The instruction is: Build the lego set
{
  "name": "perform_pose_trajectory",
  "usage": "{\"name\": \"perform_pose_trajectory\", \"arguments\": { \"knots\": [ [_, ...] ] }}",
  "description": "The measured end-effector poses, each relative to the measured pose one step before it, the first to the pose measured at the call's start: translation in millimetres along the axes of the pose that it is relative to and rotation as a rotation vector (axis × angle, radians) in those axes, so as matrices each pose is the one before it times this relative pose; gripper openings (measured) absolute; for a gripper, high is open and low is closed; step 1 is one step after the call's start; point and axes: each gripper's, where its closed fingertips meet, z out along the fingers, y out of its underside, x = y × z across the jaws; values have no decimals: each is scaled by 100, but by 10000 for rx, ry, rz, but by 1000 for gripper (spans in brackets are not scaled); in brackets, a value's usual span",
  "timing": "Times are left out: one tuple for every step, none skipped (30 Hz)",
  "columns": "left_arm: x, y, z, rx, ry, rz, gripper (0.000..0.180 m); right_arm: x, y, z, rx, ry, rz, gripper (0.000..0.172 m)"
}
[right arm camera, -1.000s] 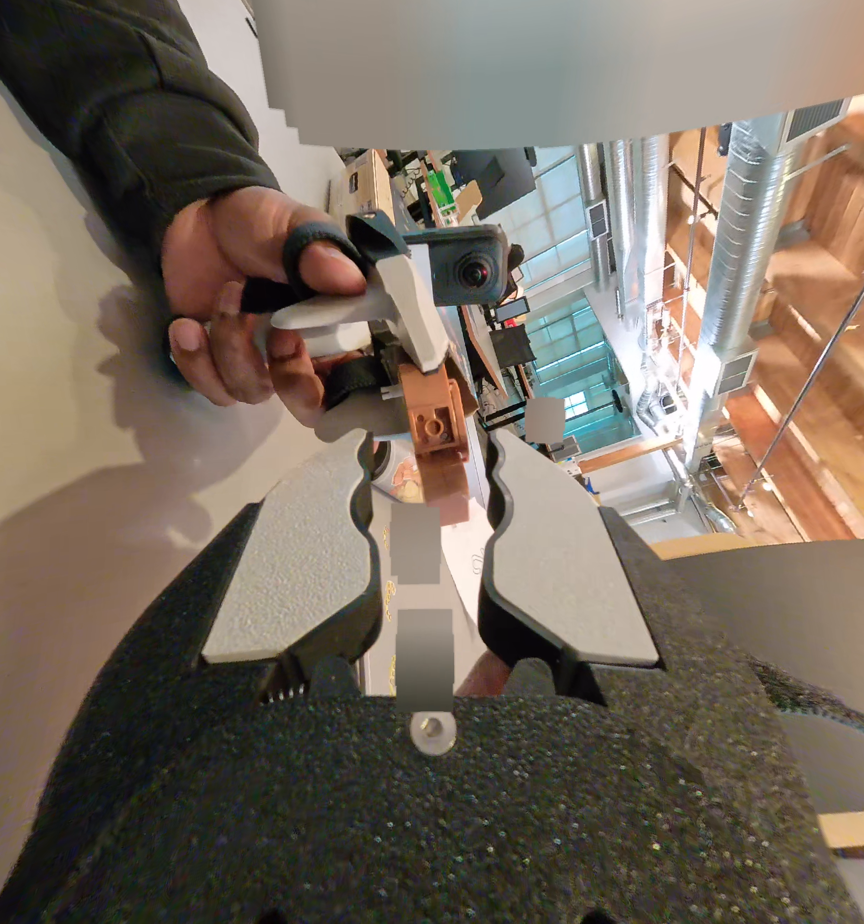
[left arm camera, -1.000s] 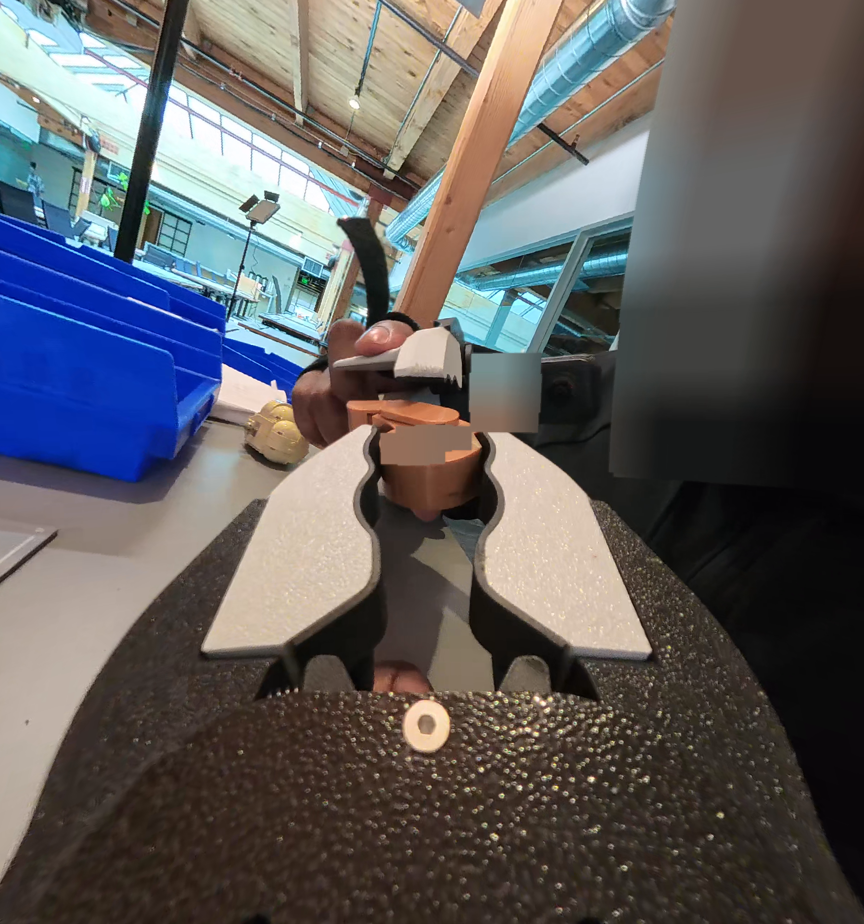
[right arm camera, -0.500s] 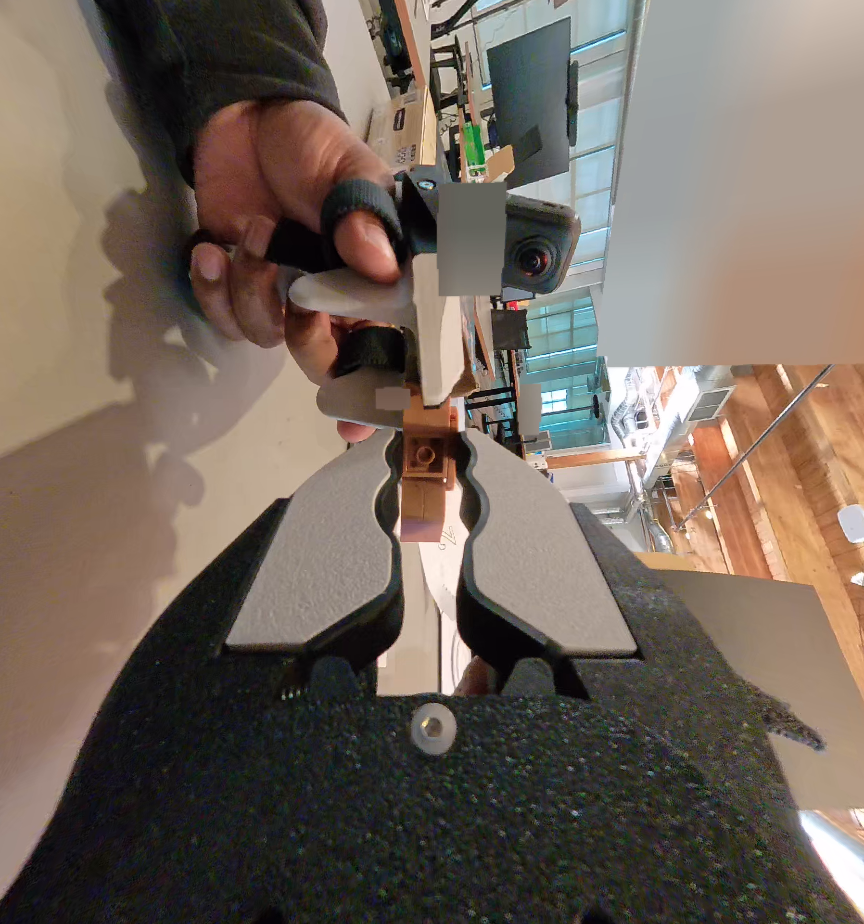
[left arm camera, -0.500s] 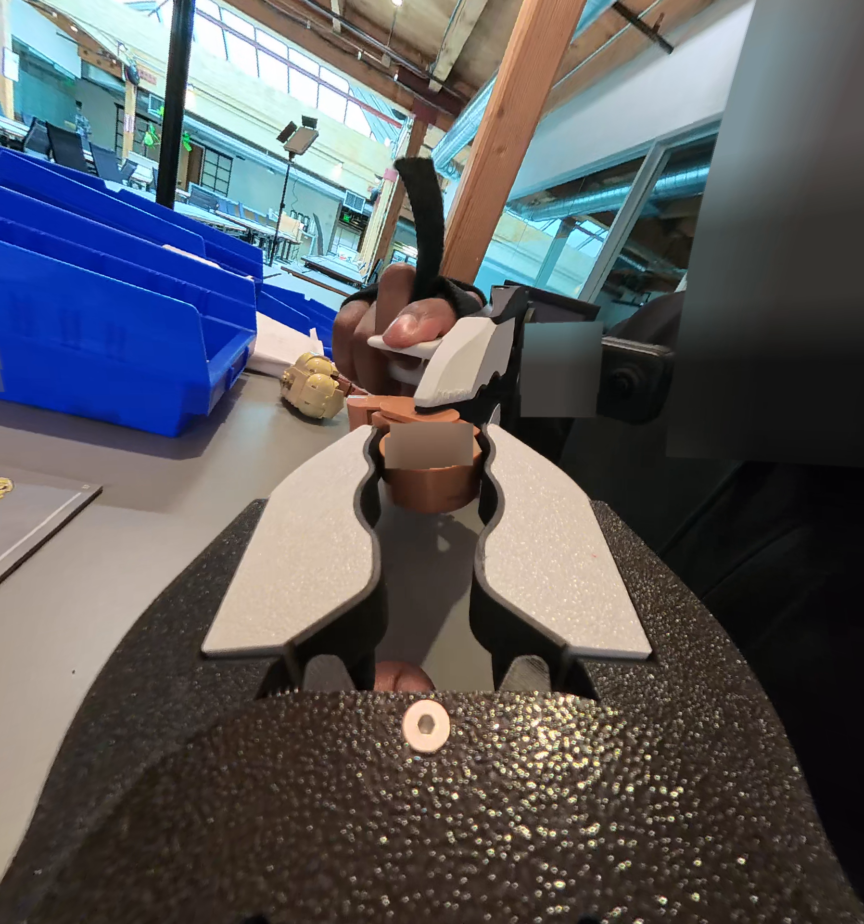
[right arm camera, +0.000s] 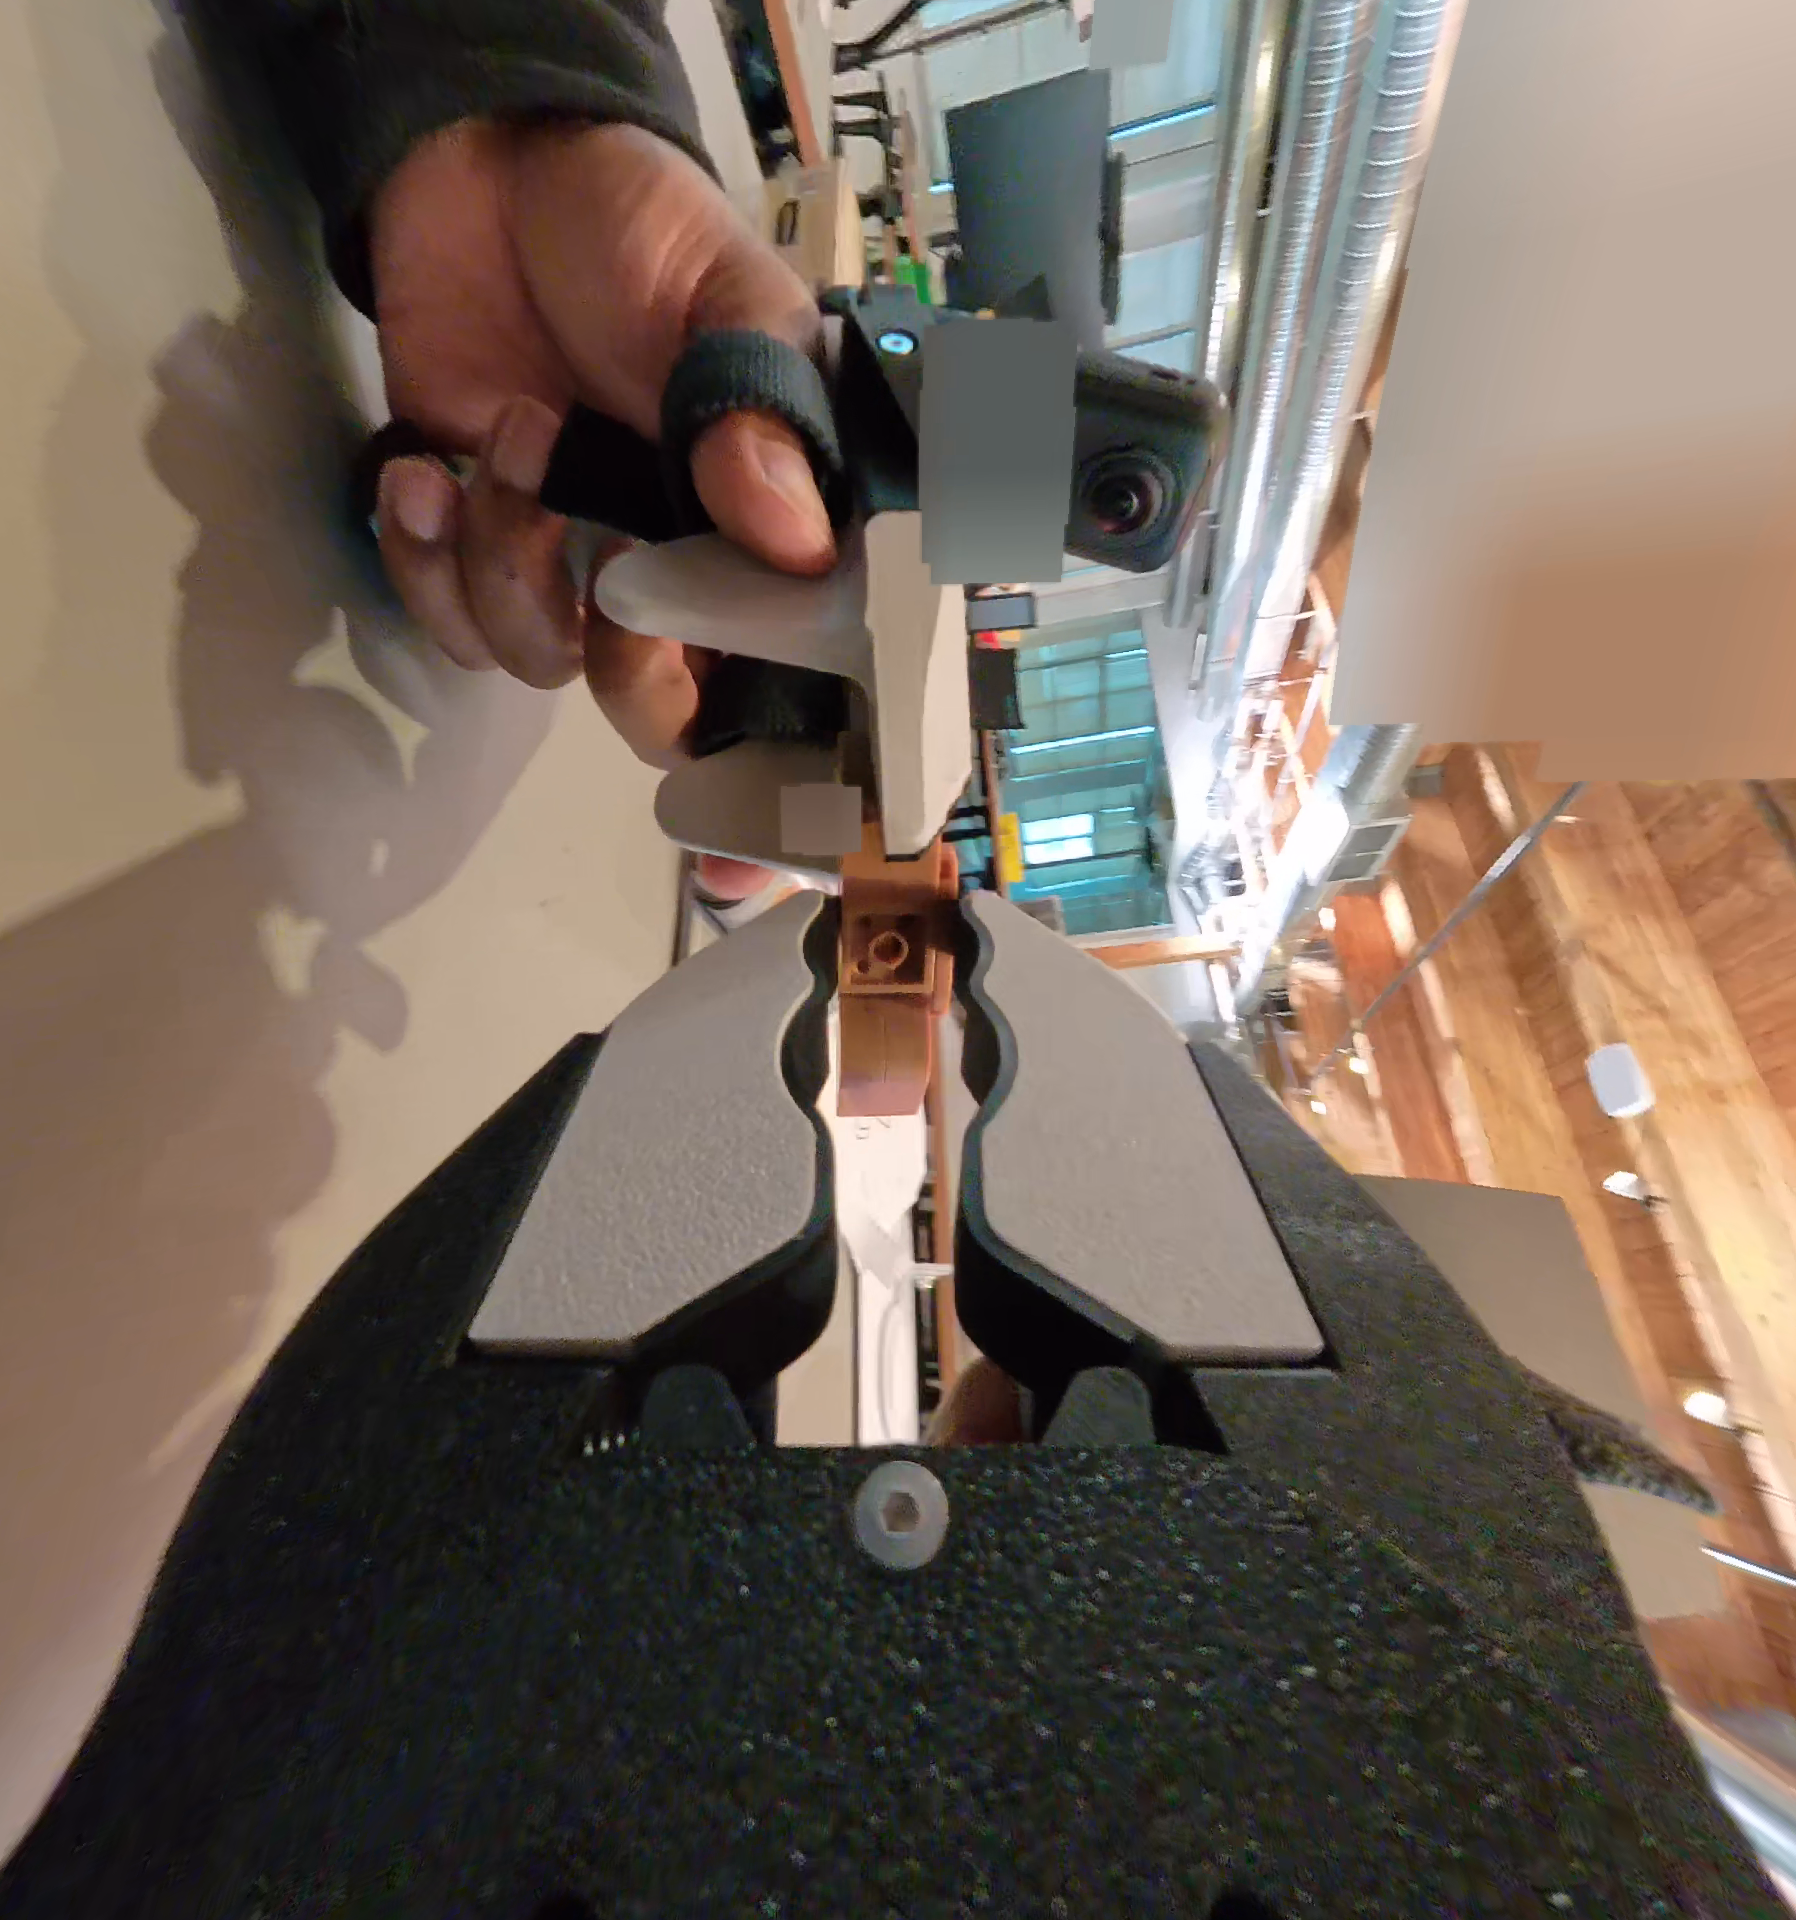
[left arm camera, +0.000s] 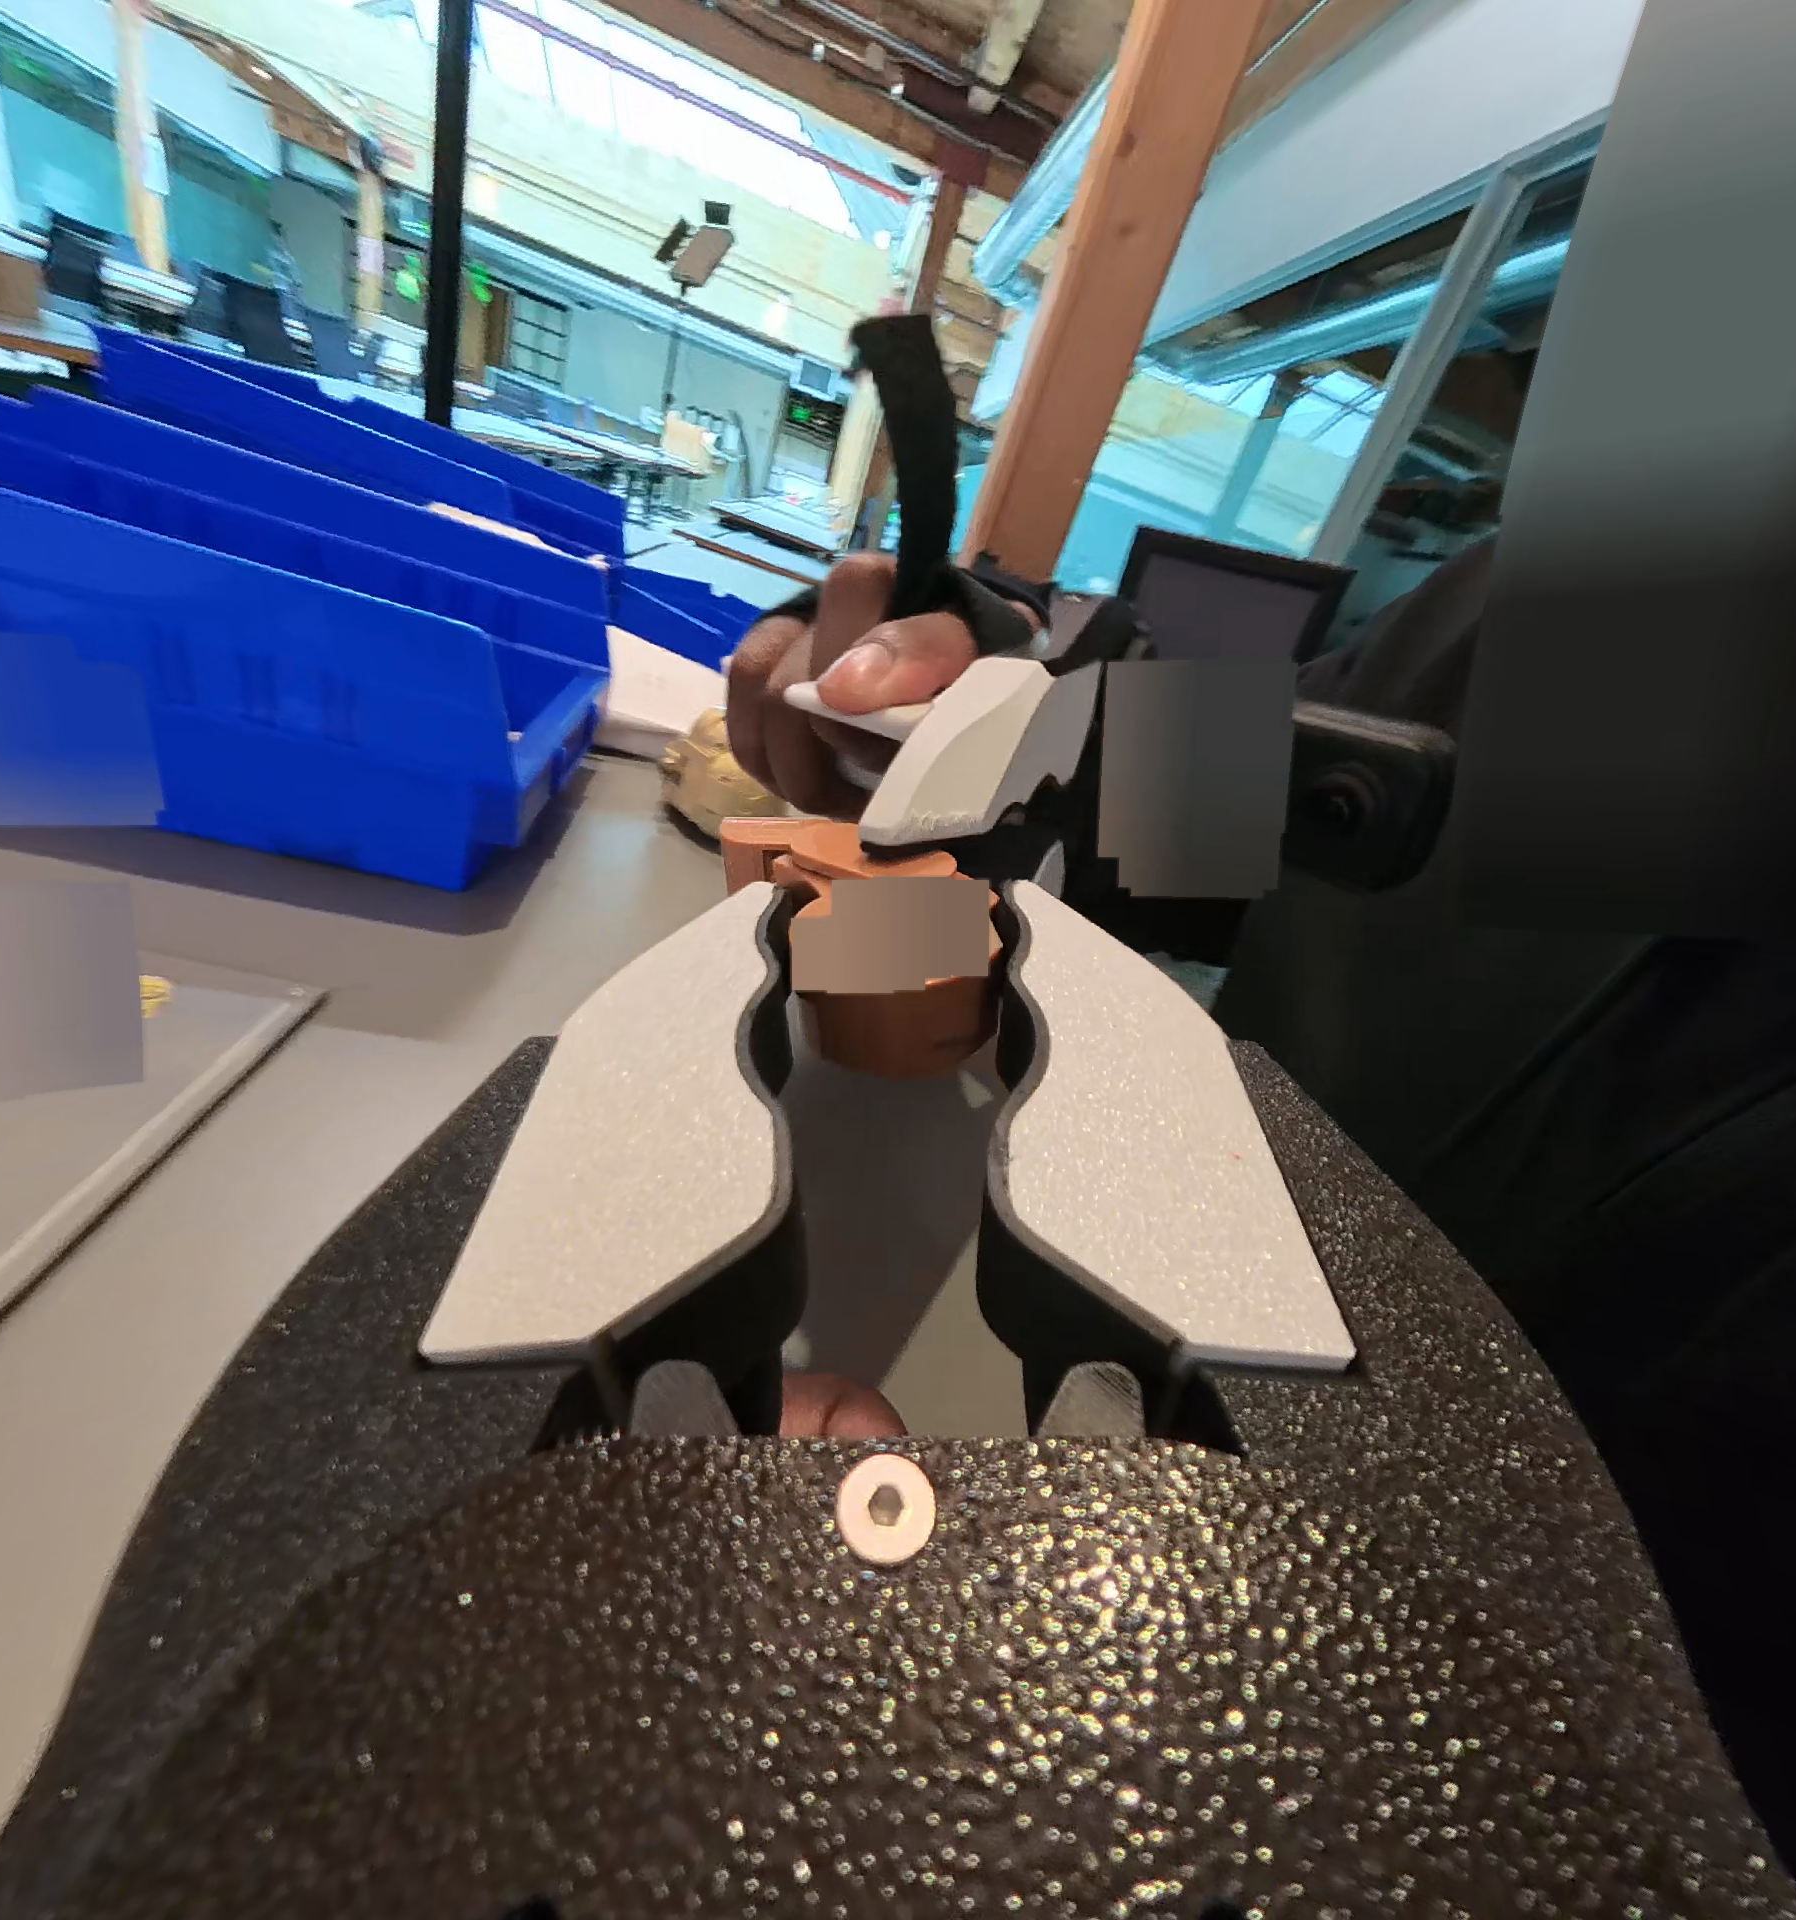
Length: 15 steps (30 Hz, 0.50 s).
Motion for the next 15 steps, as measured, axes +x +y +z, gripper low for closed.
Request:
{"name": "perform_pose_trajectory", "arguments": {
  "knots": [
    [-111,37,-70,-55,-90,81,36,1,54,102,-68,297,-265,21],
    [-49,43,-56,-50,-29,20,36,-28,18,100,-63,230,-310,21],
    [-72,54,-44,-47,-44,-6,36,-37,66,89,-73,137,-232,22],
    [-106,51,-34,-48,-64,-16,36,-61,76,86,-41,62,-75,22],
    [-78,57,-23,-52,-42,-19,36,-68,31,52,22,24,65,22],
    [-45,52,-11,-47,-20,-18,36,-80,10,23,59,-2,136,23],
    [-32,63,-12,-47,-32,-9,36,-115,12,30,53,-20,113,24],
    [-54,53,-11,-47,-44,5,36,-120,34,46,29,-19,49,25],
    [-55,60,-15,-52,-45,3,36,-105,50,42,6,-7,5,26],
    [-94,48,-17,-40,-65,-8,36,-93,80,53,-22,-1,-1,27],
    [-97,41,-18,-39,-64,-21,36,-114,69,56,-17,-22,33,28],
    [-87,57,-17,-45,-49,-22,36,-112,58,55,-1,-34,80,29],
    [-38,38,-25,-33,-24,-9,36,-79,22,32,27,-24,110,30],
    [39,11,-2,-14,30,11,36,-57,-5,13,43,-15,121,31],
    [24,0,-9,4,13,12,36,-38,-26,15,46,-16,133,31]
  ]
}}
